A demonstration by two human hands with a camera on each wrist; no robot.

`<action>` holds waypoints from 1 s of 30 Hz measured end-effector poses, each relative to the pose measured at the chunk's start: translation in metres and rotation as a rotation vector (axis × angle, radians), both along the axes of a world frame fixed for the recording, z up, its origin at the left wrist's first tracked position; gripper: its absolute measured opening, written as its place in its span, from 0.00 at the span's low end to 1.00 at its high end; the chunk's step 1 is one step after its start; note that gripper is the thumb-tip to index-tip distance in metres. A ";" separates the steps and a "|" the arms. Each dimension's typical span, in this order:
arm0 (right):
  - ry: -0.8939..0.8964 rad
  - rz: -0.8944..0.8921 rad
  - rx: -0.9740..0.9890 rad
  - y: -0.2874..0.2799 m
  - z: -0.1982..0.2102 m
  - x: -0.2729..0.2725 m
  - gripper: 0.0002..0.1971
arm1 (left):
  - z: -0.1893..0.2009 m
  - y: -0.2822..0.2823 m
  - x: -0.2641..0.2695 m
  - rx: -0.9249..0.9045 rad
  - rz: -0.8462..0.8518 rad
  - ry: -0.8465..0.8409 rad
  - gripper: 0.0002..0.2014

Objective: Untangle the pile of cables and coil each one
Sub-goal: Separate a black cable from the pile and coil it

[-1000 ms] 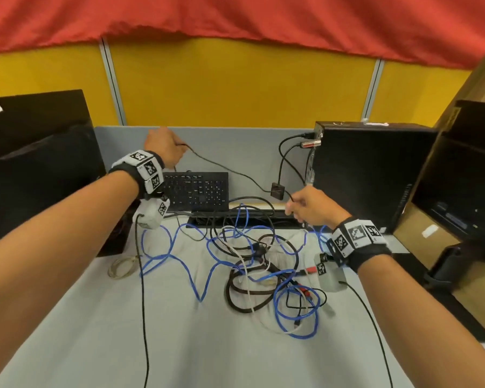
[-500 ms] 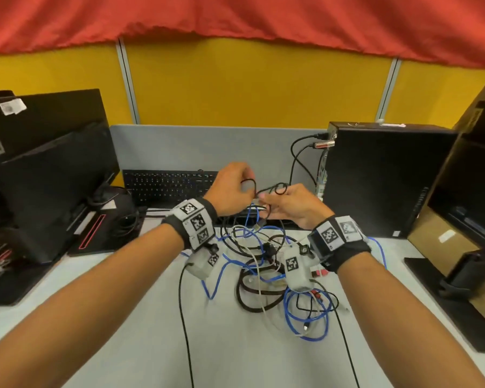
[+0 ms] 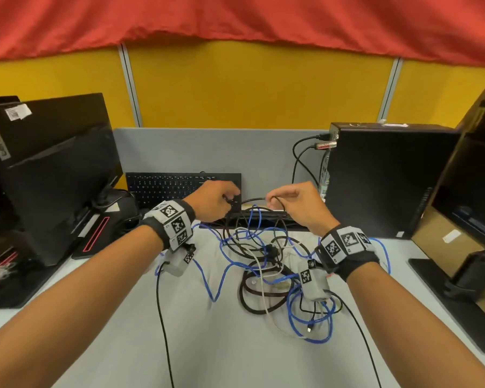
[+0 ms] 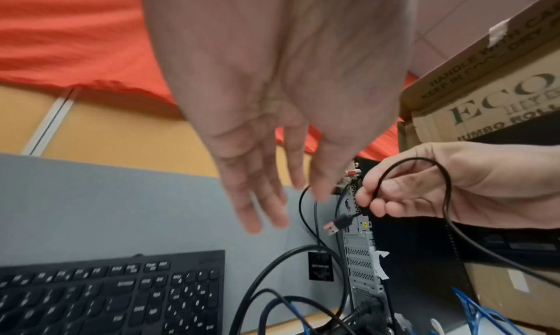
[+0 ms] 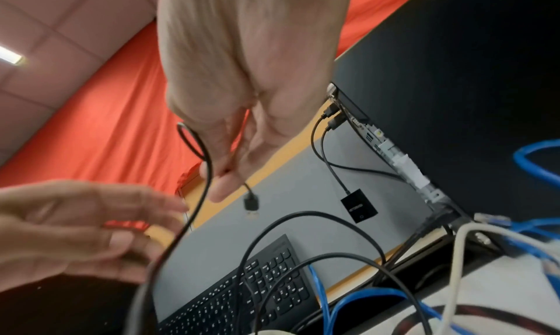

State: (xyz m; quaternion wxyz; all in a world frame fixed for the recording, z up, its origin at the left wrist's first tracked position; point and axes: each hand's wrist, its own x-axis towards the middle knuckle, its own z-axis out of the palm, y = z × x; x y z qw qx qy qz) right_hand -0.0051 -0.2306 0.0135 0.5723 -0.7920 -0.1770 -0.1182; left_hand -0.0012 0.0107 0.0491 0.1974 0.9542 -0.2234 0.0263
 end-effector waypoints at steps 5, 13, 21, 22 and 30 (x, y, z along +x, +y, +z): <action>0.075 0.369 0.036 0.012 0.001 -0.008 0.09 | -0.002 -0.020 -0.006 -0.116 -0.308 0.002 0.29; 0.401 0.538 0.318 0.011 0.008 -0.010 0.18 | -0.009 -0.027 -0.010 -0.105 -0.154 0.027 0.16; 0.071 0.023 -0.161 0.001 -0.016 0.001 0.11 | 0.003 0.018 0.003 -1.152 -0.008 0.783 0.20; 0.016 -0.025 -0.263 0.005 -0.019 0.001 0.12 | 0.004 0.020 0.004 -1.331 0.046 0.805 0.19; -0.344 0.139 -0.897 0.069 -0.010 -0.015 0.15 | -0.010 -0.019 -0.007 -1.346 0.112 0.420 0.15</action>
